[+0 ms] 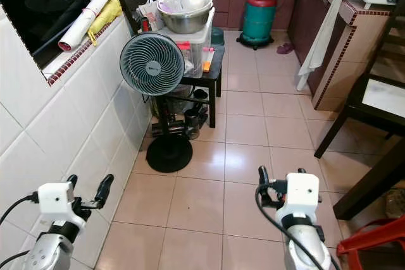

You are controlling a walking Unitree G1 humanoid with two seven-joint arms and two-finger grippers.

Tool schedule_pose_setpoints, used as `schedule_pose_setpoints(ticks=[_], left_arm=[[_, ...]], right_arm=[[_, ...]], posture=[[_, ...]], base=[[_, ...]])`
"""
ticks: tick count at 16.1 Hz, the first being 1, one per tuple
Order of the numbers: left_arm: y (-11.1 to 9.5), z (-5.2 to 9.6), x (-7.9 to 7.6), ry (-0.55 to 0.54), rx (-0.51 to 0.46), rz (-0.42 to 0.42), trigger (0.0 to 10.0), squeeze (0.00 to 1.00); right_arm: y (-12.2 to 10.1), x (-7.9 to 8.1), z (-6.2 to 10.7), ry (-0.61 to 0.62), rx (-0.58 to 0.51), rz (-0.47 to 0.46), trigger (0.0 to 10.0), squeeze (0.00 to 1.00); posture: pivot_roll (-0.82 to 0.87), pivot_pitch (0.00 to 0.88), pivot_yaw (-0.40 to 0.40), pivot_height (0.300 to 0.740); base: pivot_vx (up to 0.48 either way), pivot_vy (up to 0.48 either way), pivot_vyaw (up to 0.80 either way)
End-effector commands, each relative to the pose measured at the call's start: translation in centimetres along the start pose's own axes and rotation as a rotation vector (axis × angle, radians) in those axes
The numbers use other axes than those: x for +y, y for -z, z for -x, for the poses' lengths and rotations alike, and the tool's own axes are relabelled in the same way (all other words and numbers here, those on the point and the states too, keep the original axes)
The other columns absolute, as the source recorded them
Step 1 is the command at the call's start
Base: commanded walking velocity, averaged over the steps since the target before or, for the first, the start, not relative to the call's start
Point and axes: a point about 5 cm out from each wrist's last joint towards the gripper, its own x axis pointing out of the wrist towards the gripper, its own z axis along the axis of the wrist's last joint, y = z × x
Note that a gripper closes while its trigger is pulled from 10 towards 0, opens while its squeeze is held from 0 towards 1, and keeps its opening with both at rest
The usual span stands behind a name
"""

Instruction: Setting the table

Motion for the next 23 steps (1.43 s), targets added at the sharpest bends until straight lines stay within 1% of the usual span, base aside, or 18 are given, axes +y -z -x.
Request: schedule_pose_setpoints(ticks=[1,5,6,7,8,9,10,11,12,13,15,16,17,18,19,21,22,23], left_arm=[[-1.3,-0.5,-0.1,-0.004,-0.039,-0.022,10.0,0.0],[-3.1,-1.6,-1.2,-0.007,-0.102,-0.062,10.0,0.0],[-3.4,-1.9,-1.5,-0.027,-0.118,-0.056,10.0,0.0],[-3.7,-2.0,-1.9,-0.014,-0.125,-0.064,10.0,0.0],[-3.7,-2.0,-2.4,-0.004,-0.128,-0.072,10.0,0.0],[-3.7,-1.7,-2.3,-0.03,-0.123,-0.099,10.0,0.0],[-3.7,-1.7,-2.3,-0.041,-0.114,-0.108,10.0,0.0],[-3.5,-1.9,-2.3,-0.015,-0.09,-0.107,10.0,0.0],[-3.4,-1.9,-2.3,-0.017,-0.088,-0.119,10.0,0.0],[-3.6,-1.9,-1.9,-0.062,-0.095,-0.133,10.0,0.0],[-3.5,-2.4,-1.8,-0.077,-0.092,-0.136,10.0,0.0],[-3.5,-2.7,-1.8,-0.12,-0.09,-0.12,10.0,0.0],[-3.5,-2.6,-1.6,-0.131,-0.101,-0.15,10.0,0.0],[-3.3,-2.6,-1.5,-0.138,-0.091,-0.149,10.0,0.0],[-2.7,-2.5,-1.7,-0.125,-0.079,-0.146,10.0,0.0],[-2.5,-2.7,-2.1,-0.122,-0.074,-0.123,10.0,0.0],[-2.3,-3.0,-2.3,-0.102,-0.07,-0.115,10.0,0.0],[-2.4,-3.4,-2.2,-0.092,-0.071,-0.105,10.0,0.0]], right_arm=[[-0.4,0.0,0.2,0.023,-0.012,0.005,10.0,0.0],[-0.1,-0.3,0.3,0.053,-0.007,-0.008,10.0,0.0],[-0.3,-0.4,0.3,0.061,-0.014,-0.003,10.0,0.0],[-0.5,-0.3,0.4,0.065,-0.018,-0.009,10.0,0.0],[-0.5,-0.4,0.4,0.069,-0.019,-0.01,10.0,0.0],[-0.7,0.0,0.5,0.071,-0.028,-0.008,10.0,0.0],[-1.0,0.0,0.5,0.071,-0.033,-0.012,10.0,0.0],[-1.2,0.4,0.2,0.069,-0.042,-0.013,10.0,0.0],[-1.1,0.6,0.0,0.072,-0.041,-0.018,10.0,0.0],[-1.5,1.0,-0.1,0.059,-0.053,-0.025,10.0,0.0],[-1.6,1.5,-0.5,0.041,-0.056,-0.025,10.0,0.0],[-1.6,1.1,-0.8,0.028,-0.045,-0.049,10.0,0.0],[-1.2,1.3,-0.8,0.001,-0.04,-0.012,10.0,0.0],[-1.0,1.1,-0.8,0.005,-0.03,0.002,10.0,0.0],[-0.9,0.9,-0.5,0.02,-0.02,-0.012,10.0,0.0],[-1.1,0.8,-0.2,-0.007,-0.027,0.022,10.0,0.0],[-0.9,0.5,-0.2,-0.011,-0.027,0.049,10.0,0.0],[-0.9,0.2,-0.4,0.025,-0.02,0.033,10.0,0.0]], posture=[[0.01,0.0,0.075,0.74],[0.0,0.0,0.074,0.74],[0.0,0.0,0.079,0.74],[0.0,0.0,0.085,0.74],[-0.02,0.0,0.096,0.74],[-0.03,0.0,0.111,0.74],[-0.03,0.0,0.11,0.74],[-0.04,0.0,0.107,0.74],[-0.04,0.0,0.102,0.74],[-0.04,0.0,0.09,0.74],[-0.01,0.0,0.077,0.74],[0.0,0.0,0.073,0.74],[-0.01,0.0,0.075,0.74],[-0.01,0.0,0.075,0.74],[-0.01,0.0,0.064,0.74],[-0.01,0.0,0.06,0.74],[-0.02,0.0,0.056,0.74],[-0.03,0.0,0.043,0.74]], base=[[0.0,0.0,0.0],[0.0,0.0,0.0],[0.0,0.0,0.0],[0.0,0.0,0.0],[0.0,0.0,0.0],[0.0,0.0,0.0],[0.0,0.0,0.0],[0.0,0.0,0.0],[0.0,0.0,0.0],[0.0,0.0,0.0],[0.0,0.0,0.0],[0.0,0.0,0.0],[0.0,0.0,0.0],[0.0,0.0,0.0],[0.0,0.0,0.0],[0.0,0.0,0.0],[0.0,0.0,0.0],[0.0,0.0,0.0]])
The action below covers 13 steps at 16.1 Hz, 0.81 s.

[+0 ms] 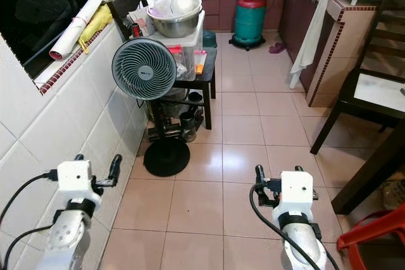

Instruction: Setting the table

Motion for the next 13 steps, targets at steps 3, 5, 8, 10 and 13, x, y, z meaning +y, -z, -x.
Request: schedule_pose_setpoints(ticks=[3,5,8,10,13], left_arm=[[-0.8,-0.3,0.5,0.021,-0.028,-0.007,10.0,0.0],[-0.6,0.7,1.5,0.022,-0.025,-0.011,10.0,0.0],[0.6,2.5,2.6,-0.001,0.01,-0.033,10.0,0.0],[0.3,2.2,1.9,0.004,-0.003,-0.011,10.0,0.0],[-0.2,1.5,0.8,0.051,-0.02,0.022,10.0,0.0]], right_arm=[[-0.6,0.3,-0.3,-0.007,-0.025,0.003,10.0,0.0],[-0.6,0.0,-0.2,0.008,-0.028,0.003,10.0,0.0],[-0.7,-1.1,1.2,0.055,-0.034,0.015,10.0,0.0],[-0.6,-1.4,1.8,0.057,-0.027,0.026,10.0,0.0],[-0.9,-0.9,1.3,0.042,-0.029,0.013,10.0,0.0]], posture=[[-0.02,0.0,0.054,0.74],[-0.02,0.0,0.066,0.74],[-0.04,0.0,0.075,0.74],[-0.05,0.0,0.076,0.74],[-0.05,0.0,0.083,0.74]], base=[[0.0,0.0,0.0],[0.0,0.0,0.0],[0.0,0.0,0.0],[0.0,0.0,0.0],[0.0,0.0,-0.27]])
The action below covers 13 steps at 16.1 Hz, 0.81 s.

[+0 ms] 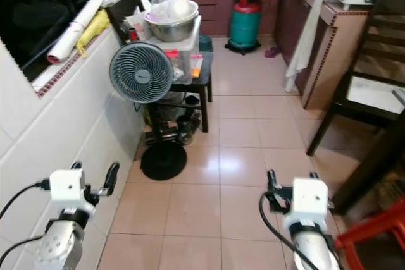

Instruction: Setting the table

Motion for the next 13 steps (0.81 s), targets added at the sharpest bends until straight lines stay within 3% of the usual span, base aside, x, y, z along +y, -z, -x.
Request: schedule_pose_setpoints(ticks=[1,5,10,13], left_arm=[[-0.7,-0.5,0.0,0.014,-0.02,0.006,10.0,0.0],[-1.1,-1.5,-0.1,0.015,-0.028,0.031,10.0,0.0],[-1.0,-1.7,-0.3,0.023,-0.024,0.058,10.0,0.0],[-0.9,-1.7,-0.6,0.039,-0.019,0.069,10.0,0.0]], right_arm=[[-0.3,0.2,-0.1,-0.003,-0.002,-0.008,10.0,0.0],[-0.2,0.6,-0.4,-0.008,-0.002,-0.012,10.0,0.0],[-0.2,0.8,-0.6,-0.02,-0.001,-0.016,10.0,0.0],[-0.2,0.7,-0.6,-0.021,-0.001,-0.014,10.0,0.0]], posture=[[-0.05,0.0,0.086,0.74],[-0.04,0.0,0.09,0.74],[-0.04,0.0,0.084,0.74],[-0.05,0.0,0.083,0.74]], base=[[0.0,0.0,-0.8],[0.0,0.0,-0.8],[0.0,0.0,-0.8],[0.269,0.0,-0.8]])
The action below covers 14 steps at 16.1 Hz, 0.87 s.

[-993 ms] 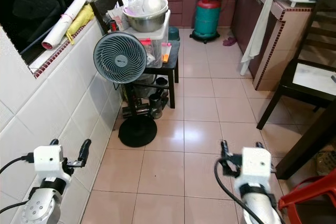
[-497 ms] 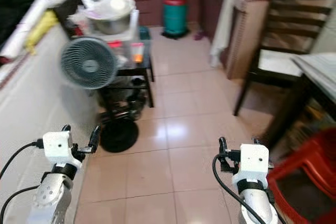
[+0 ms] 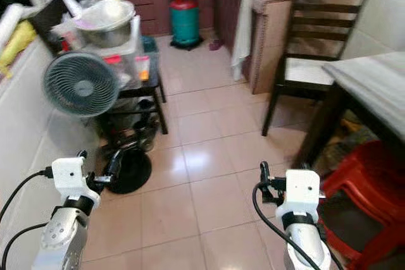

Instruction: Setting the table

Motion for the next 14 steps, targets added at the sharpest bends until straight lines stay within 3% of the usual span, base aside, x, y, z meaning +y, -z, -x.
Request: schedule_pose_setpoints(ticks=[1,14], left_arm=[[0.21,-0.13,-0.15,0.014,0.014,0.003,10.0,0.0],[0.96,0.11,-0.68,0.035,0.03,0.019,10.0,0.0]], right_arm=[[0.26,-0.1,0.0,-0.001,0.015,-0.002,10.0,0.0],[0.13,-0.18,0.08,-0.042,0.021,0.016,10.0,0.0]], posture=[[-0.05,0.0,0.083,0.74],[-0.05,0.0,0.042,0.74]], base=[[0.3,0.0,-0.8],[0.356,0.0,-0.8]])
